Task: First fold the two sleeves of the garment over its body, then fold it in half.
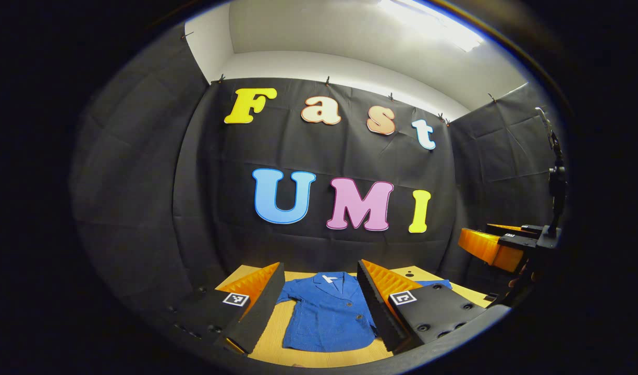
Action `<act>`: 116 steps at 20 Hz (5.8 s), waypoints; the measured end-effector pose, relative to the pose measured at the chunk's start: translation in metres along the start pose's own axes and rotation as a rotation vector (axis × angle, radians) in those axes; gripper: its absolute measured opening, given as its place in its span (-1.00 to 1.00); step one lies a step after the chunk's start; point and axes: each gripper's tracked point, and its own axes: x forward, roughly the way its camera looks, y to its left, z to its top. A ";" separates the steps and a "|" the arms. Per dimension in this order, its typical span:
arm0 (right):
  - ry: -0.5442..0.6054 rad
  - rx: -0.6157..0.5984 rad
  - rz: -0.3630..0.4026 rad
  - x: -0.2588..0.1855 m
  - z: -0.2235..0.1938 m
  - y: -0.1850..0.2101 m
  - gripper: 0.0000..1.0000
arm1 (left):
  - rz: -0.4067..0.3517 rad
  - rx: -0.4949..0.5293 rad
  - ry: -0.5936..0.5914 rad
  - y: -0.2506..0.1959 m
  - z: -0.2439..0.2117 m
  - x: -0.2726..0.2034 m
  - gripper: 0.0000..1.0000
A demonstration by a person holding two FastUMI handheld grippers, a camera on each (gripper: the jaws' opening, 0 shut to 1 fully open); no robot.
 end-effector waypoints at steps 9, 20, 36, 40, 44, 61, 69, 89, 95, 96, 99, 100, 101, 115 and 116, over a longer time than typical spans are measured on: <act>0.068 -0.036 -0.033 0.039 -0.020 -0.016 0.96 | -0.001 0.030 0.022 0.009 -0.014 0.037 0.60; 0.095 -0.016 -0.056 0.099 -0.045 -0.044 0.96 | 0.001 0.048 0.047 -0.005 -0.011 0.078 0.60; 0.429 -0.046 -0.130 0.250 -0.205 -0.167 0.94 | 0.084 0.110 0.102 -0.045 0.002 0.171 0.60; 0.512 -0.063 -0.247 0.267 -0.247 -0.242 0.94 | 0.097 0.087 0.117 -0.070 -0.004 0.192 0.60; 0.667 -0.138 -0.349 0.265 -0.308 -0.318 0.95 | 0.073 0.100 0.140 -0.099 -0.010 0.218 0.60; 0.975 0.097 -0.623 0.266 -0.434 -0.479 0.96 | -0.069 0.102 0.206 -0.190 -0.041 0.284 0.60; 1.028 0.275 -0.638 0.265 -0.450 -0.479 0.92 | -0.048 0.078 0.226 -0.183 -0.050 0.292 0.60; 0.897 0.286 -0.149 0.370 -0.369 -0.287 -0.91 | 0.083 0.000 0.231 -0.150 -0.057 0.249 0.60; 0.866 0.279 0.116 0.408 -0.324 -0.128 -0.91 | 0.194 -0.023 0.234 -0.109 -0.060 0.211 0.60; 0.868 0.280 0.160 0.408 -0.314 -0.095 -0.91 | 0.219 -0.032 0.238 -0.101 -0.062 0.203 0.60; 0.881 0.280 0.289 0.407 -0.307 -0.002 -0.92 | 0.297 -0.071 0.244 -0.074 -0.066 0.183 0.60; 0.890 0.278 0.327 0.404 -0.309 0.025 -0.92 | 0.322 -0.082 0.247 -0.065 -0.067 0.176 0.60; 0.898 0.275 0.362 0.401 -0.311 0.054 -0.92 | 0.346 -0.092 0.248 -0.056 -0.069 0.169 0.60; 0.942 0.316 0.401 0.393 -0.370 0.208 0.93 | 0.532 -0.115 0.293 0.044 -0.115 0.129 0.60; 0.916 0.285 0.403 0.391 -0.365 0.199 0.97 | 0.544 -0.131 0.299 0.051 -0.119 0.129 0.61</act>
